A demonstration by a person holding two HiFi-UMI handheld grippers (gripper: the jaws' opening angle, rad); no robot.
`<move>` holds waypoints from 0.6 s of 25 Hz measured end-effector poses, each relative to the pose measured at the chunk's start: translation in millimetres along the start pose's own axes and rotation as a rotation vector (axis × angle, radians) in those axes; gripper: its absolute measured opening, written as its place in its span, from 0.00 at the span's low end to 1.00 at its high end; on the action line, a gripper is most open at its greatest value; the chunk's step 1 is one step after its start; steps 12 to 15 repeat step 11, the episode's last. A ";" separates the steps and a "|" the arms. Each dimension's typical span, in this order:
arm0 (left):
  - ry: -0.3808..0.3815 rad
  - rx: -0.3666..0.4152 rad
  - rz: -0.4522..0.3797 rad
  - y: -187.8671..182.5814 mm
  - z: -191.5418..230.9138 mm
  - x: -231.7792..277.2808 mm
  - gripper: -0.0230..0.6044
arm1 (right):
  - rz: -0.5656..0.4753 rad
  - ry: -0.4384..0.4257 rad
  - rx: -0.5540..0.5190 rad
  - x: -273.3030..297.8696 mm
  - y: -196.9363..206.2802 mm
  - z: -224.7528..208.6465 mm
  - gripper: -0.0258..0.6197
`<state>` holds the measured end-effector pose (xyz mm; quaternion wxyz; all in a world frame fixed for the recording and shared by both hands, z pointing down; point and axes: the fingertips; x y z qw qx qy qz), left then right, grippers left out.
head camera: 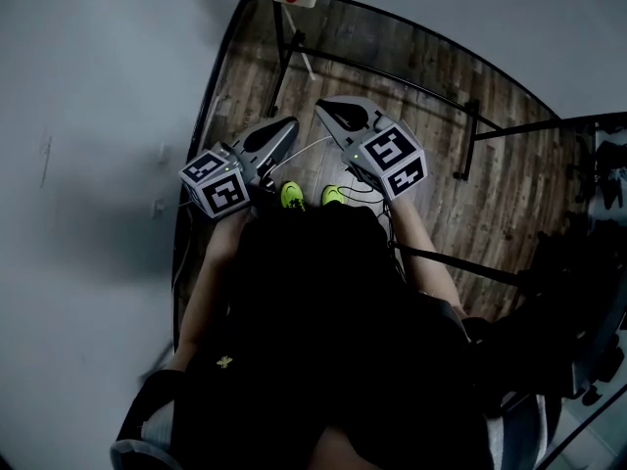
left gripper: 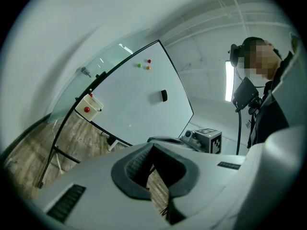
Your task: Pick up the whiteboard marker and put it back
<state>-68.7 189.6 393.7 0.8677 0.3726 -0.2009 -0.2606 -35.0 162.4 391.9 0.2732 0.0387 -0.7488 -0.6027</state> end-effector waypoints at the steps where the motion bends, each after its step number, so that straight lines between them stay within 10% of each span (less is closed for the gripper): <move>1: 0.001 0.004 0.000 -0.2 -0.7 -0.6 0.04 | -0.002 -0.001 -0.004 0.0 -1.2 1.0 0.04; 15: 0.012 0.018 -0.005 1.3 -11.6 -7.6 0.04 | -0.006 -0.010 -0.033 -2.3 -8.0 16.0 0.04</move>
Point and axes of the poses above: the fingertips, and each gripper's own axes: x forward along the fingers, z to its left, y out of its underside, and after that the axes turned 13 degrees about -y, right-handed
